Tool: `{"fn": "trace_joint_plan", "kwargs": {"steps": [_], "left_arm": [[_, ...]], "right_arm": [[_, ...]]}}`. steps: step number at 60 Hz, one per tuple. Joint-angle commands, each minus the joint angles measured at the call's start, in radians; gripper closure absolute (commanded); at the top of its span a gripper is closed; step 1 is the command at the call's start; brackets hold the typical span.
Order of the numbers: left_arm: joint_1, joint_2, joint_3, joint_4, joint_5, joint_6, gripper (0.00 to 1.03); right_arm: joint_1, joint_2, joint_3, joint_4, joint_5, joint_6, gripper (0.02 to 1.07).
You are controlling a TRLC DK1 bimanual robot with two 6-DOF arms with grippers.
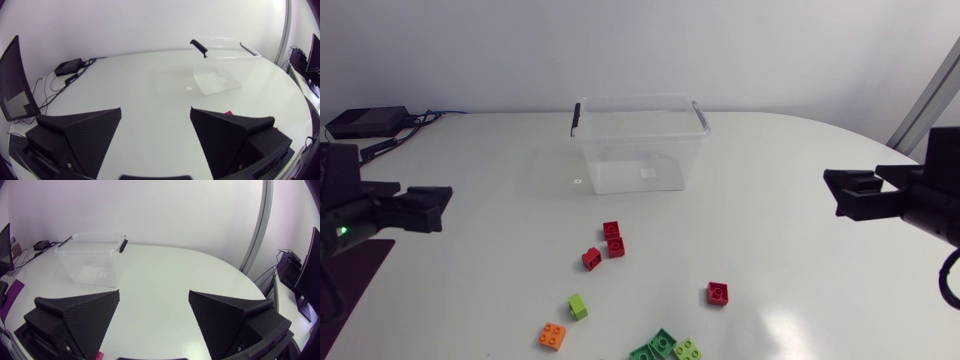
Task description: Place the duplo bricks in the container
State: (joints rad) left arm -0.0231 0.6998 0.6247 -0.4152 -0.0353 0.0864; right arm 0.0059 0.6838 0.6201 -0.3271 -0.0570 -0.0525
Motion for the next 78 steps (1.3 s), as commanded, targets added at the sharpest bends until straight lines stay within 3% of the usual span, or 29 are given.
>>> {"fn": "trace_joint_plan", "kwargs": {"steps": [1,17,32,43,50,56,65,78], "left_arm": [[-0.005,0.113,0.102,-0.063,0.0,0.038,0.08],[-0.052,0.426,0.317,-0.29,0.009,0.136,0.07],[-0.143,0.523,0.31,-0.254,0.023,0.332,0.09],[-0.179,0.632,0.322,-0.266,0.068,0.365,0.09],[-0.187,0.708,0.331,-0.27,0.179,0.346,0.1],[-0.219,0.782,0.359,-0.281,0.215,0.322,0.1],[-0.287,0.892,0.397,-0.284,0.216,0.286,0.1],[-0.363,1.006,0.443,-0.252,0.207,0.222,0.14]], "right_arm": [[0.006,0.069,0.053,-0.04,-0.015,0.005,0.07],[-0.021,0.194,0.112,-0.112,-0.078,0.005,0.07],[-0.053,0.315,0.179,-0.248,-0.184,-0.03,0.07],[-0.053,0.384,0.182,-0.311,-0.218,-0.109,0.07],[-0.046,0.407,0.179,-0.322,-0.222,-0.124,0.07],[-0.034,0.411,0.173,-0.336,-0.225,-0.164,0.07],[0.002,0.45,0.159,-0.406,-0.216,-0.362,0.07],[0.105,0.473,0.115,-0.374,-0.23,-0.441,0.07]]}}
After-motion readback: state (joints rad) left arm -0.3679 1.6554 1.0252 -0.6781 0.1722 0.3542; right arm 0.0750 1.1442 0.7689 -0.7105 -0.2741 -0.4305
